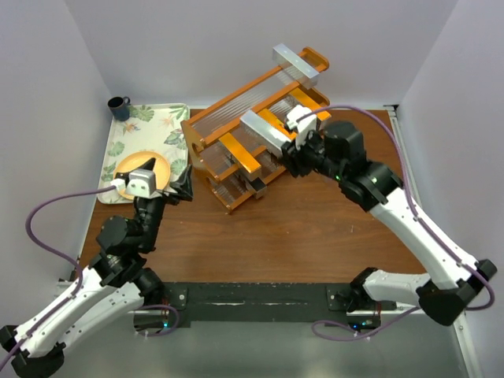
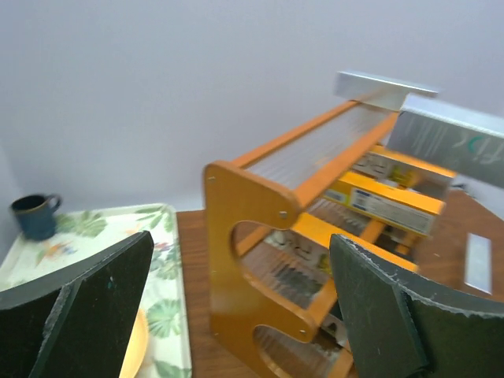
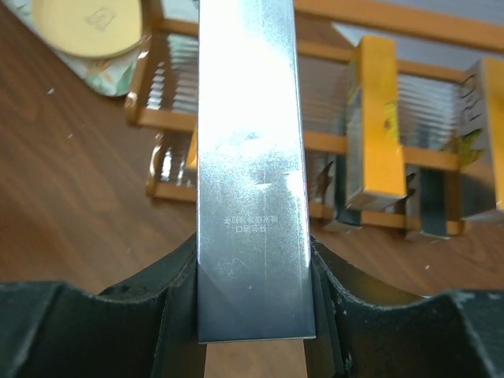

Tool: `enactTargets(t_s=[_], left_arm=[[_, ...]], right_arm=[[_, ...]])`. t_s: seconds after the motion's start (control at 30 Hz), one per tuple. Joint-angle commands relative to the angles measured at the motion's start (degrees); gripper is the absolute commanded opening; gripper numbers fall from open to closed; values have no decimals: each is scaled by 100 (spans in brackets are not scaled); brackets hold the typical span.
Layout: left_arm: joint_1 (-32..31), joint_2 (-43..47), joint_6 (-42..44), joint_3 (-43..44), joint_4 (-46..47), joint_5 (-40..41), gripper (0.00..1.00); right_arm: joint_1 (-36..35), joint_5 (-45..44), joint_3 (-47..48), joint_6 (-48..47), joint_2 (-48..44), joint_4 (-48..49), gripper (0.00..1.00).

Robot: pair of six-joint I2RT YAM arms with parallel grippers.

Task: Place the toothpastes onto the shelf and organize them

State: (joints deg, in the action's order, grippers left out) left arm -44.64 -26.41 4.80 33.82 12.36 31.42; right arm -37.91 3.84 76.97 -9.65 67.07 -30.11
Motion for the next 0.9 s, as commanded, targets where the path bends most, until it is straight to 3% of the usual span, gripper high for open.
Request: enactTargets(t_s=[0.0, 0.17, 0.43, 0.87], left_arm=[[219, -74, -242, 89, 109, 1006, 100], [754, -48, -435, 54, 74, 945, 100], [1668, -127, -937, 1, -5, 164, 100], [1951, -285, -1078, 10, -49, -224, 98]], right_arm=[[29, -726, 933, -151, 604, 690, 1], [152, -806, 1741, -222, 1500, 901, 1], [671, -560, 2945, 85, 2688, 972, 4], [908, -217, 3685, 324, 3690, 1130, 8]])
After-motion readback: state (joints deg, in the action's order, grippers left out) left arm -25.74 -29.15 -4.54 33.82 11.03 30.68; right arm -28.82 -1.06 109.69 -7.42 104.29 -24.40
